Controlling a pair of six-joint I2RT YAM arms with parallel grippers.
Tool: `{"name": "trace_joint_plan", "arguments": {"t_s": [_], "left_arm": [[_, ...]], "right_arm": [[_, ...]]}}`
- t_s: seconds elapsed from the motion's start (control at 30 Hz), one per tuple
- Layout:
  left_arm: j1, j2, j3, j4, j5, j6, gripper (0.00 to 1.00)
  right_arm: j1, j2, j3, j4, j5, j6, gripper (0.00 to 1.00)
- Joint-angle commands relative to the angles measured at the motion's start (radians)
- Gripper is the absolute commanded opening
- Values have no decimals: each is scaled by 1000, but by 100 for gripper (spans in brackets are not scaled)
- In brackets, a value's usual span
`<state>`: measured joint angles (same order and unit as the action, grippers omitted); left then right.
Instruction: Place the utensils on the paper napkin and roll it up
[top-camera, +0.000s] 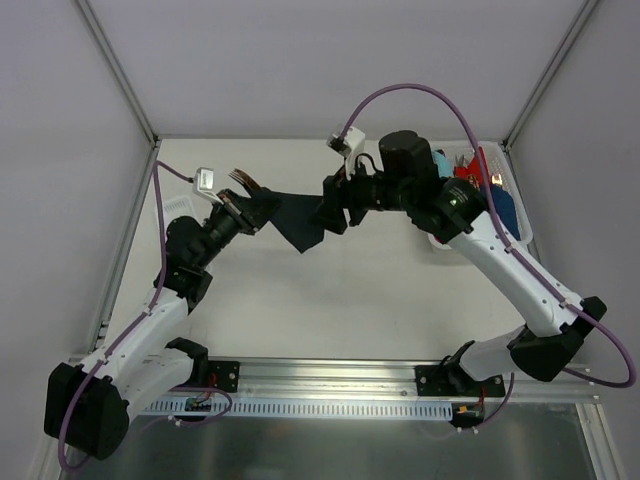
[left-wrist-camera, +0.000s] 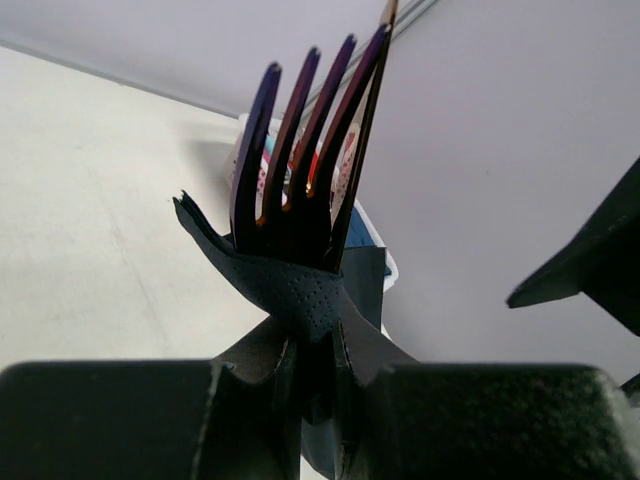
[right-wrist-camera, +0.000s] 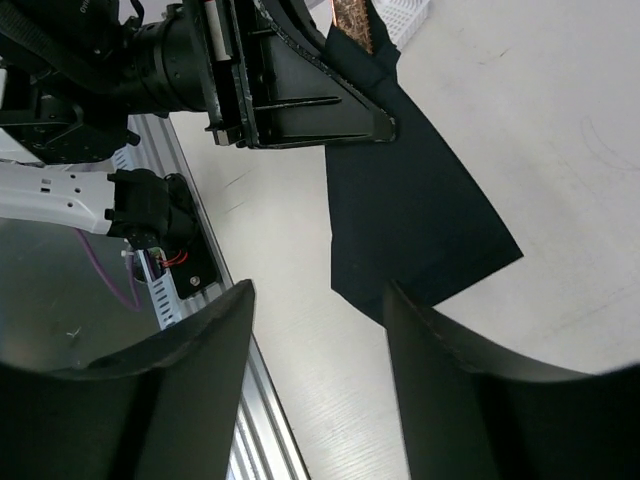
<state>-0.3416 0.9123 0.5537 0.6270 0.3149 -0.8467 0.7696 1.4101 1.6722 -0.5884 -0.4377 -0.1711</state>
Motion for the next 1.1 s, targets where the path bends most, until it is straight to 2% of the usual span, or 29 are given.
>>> {"name": "trace_joint_plan", "arguments": {"t_s": [0.0, 0.37, 1.07], "left_arm": [[-26, -18, 66, 39, -19, -40, 0], [-122, -30, 100, 27, -33, -37, 0], [-128, -84, 115, 13, -34, -35, 0]], "right_arm": [[40, 22, 3, 25, 135, -33, 61], [100, 82, -11, 25, 182, -79, 67], [103, 76, -89, 45, 126, -31, 68]]}}
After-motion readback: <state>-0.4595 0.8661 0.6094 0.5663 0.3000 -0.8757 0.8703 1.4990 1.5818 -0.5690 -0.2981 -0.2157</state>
